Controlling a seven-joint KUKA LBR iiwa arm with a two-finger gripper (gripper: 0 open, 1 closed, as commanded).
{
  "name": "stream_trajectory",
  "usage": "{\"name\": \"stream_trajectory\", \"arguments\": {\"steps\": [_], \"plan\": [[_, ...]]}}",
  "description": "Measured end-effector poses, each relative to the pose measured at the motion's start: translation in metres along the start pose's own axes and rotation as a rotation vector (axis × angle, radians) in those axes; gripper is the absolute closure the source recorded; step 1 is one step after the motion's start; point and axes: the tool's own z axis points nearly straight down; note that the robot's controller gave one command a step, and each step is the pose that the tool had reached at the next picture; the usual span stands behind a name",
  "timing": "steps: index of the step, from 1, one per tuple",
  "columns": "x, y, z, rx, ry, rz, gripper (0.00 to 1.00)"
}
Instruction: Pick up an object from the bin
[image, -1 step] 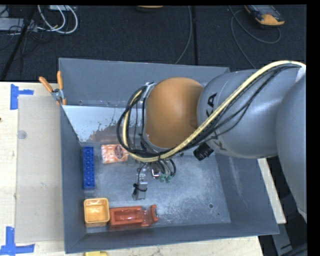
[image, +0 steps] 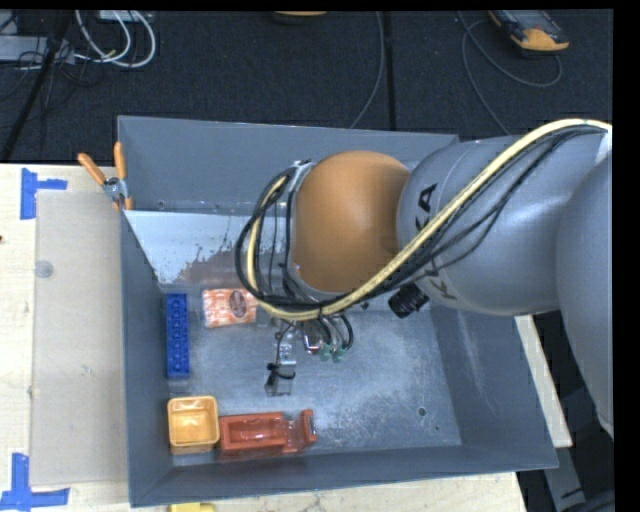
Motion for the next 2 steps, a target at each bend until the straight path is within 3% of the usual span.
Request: {"name": "stream_trajectory", "arguments": {"steps": [1, 2], "plan": [[0.023, -0.001, 0.041, 0.000, -0.001, -0.090, 0.00], [0.053, -0.002, 0.061, -0.001, -0.001, -0.273, 0.00]]}}
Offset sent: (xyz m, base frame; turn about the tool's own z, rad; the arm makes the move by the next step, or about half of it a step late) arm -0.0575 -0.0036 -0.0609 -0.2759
